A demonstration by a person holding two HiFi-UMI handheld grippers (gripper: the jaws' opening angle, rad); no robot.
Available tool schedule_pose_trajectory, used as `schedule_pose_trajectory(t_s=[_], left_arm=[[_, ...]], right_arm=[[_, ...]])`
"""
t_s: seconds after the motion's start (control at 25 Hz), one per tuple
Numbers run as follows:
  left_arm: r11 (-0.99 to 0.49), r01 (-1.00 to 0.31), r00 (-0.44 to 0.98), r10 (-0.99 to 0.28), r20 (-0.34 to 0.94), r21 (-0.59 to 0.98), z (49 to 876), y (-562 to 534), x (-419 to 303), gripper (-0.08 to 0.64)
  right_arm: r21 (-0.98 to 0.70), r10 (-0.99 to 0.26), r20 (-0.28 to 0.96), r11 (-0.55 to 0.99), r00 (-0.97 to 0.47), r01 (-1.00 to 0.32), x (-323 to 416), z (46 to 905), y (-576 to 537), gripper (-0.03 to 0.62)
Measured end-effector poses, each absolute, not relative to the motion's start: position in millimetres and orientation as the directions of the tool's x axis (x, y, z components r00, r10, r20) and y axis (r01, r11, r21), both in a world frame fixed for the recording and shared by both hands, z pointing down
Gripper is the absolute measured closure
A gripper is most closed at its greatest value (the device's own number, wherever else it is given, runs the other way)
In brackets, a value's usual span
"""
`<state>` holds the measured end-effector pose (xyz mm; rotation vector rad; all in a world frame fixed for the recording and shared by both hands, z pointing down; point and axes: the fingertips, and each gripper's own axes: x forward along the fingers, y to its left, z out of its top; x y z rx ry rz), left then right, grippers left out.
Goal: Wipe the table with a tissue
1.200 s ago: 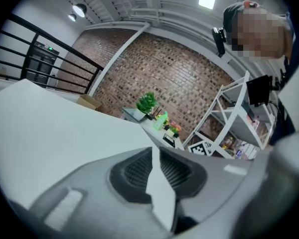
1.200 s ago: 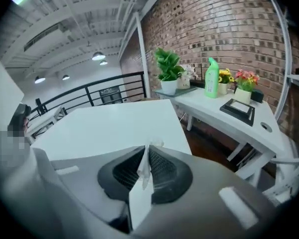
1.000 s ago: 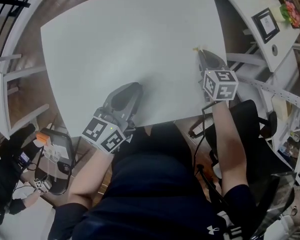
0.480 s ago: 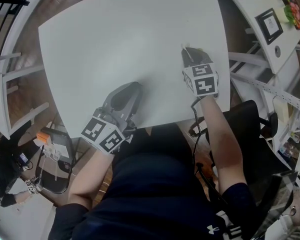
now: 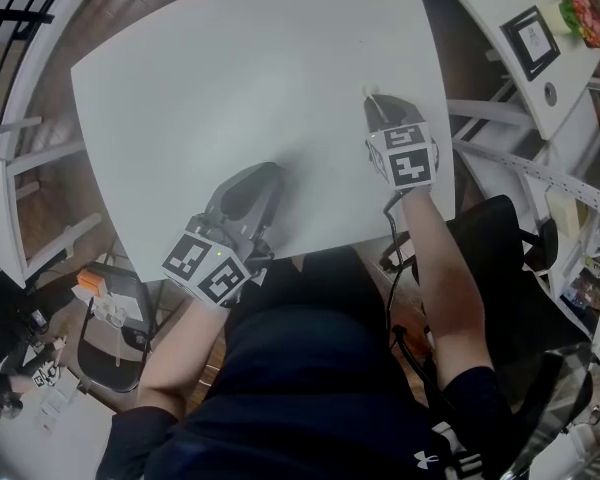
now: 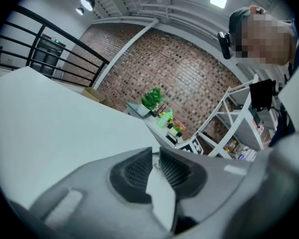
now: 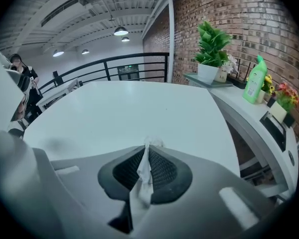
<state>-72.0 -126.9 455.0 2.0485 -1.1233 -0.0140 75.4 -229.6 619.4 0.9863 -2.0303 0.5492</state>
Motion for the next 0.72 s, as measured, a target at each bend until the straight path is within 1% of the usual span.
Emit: schedule_pose_trajectory(t_s=[0.2, 0.52, 0.72], left_arm=[[-0.303, -0.707, 0.612, -0.714, 0.339, 0.639, 453.4, -130.4, -64.3, 0.515], [-0.318, -0.684, 0.63, -0.712, 0.311, 0.656, 447.0, -133.9, -48.9, 0.515], [-0.313, -0.685, 0.627, -0.712, 0.315, 0.658, 448.7, -132.7, -48.1, 0.515]], right_arm=[[-0.032, -0.469, 0.811, 0.561, -0.35, -0.827, 102.8, 618.7, -237.1, 0.566], [-0.017, -0.501, 0.819, 0.465, -0.279, -0.885, 165.8, 619.8, -248.3, 0.566], [-0.023, -0.505, 0.82, 0.442, -0.269, -0.897, 175.7, 620.4, -251.0, 0.566]])
